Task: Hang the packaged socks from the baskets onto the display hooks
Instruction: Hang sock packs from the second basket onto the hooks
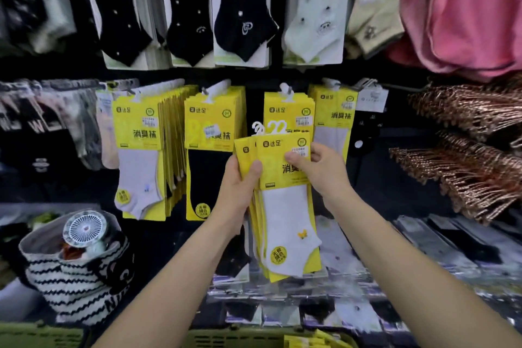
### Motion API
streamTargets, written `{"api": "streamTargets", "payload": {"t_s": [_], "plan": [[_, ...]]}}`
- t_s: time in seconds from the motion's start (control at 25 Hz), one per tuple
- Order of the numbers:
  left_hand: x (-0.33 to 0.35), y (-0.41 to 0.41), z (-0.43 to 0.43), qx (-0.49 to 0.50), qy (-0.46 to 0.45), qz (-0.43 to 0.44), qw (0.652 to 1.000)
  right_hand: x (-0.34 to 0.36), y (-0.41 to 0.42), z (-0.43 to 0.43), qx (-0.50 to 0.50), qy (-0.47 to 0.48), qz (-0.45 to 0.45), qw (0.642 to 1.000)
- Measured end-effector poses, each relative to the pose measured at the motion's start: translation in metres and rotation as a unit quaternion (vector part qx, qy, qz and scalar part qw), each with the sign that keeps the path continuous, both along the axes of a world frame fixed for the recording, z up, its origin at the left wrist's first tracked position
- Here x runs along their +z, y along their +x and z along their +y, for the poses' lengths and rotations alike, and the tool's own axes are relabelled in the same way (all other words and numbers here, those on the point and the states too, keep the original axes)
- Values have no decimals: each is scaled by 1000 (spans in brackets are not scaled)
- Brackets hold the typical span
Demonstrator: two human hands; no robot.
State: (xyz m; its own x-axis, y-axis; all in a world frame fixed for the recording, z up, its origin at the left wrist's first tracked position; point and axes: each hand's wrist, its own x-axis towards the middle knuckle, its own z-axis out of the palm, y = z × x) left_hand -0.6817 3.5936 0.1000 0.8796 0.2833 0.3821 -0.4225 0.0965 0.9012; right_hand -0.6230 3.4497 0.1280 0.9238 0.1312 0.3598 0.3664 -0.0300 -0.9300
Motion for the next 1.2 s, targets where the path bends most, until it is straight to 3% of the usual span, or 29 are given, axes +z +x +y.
{"api": "streamTargets", "payload": {"t_s": [0.12,0.28,0.56,0.88,1.2], "plan": [[21,13,8,17,25,-4,1000,13,11,4,-15,52,19,998],[29,22,16,30,25,-21,999,17,19,3,-4,52,2,999],[53,30,31,158,43,-61,985,26,45,-6,-98,59,-10,993],[60,24,57,154,63,-77,983,30,50,15,-91,92,-46,991],[59,14,69,169,67,-63,981,20,58,20,-123,33,-80,989]]}}
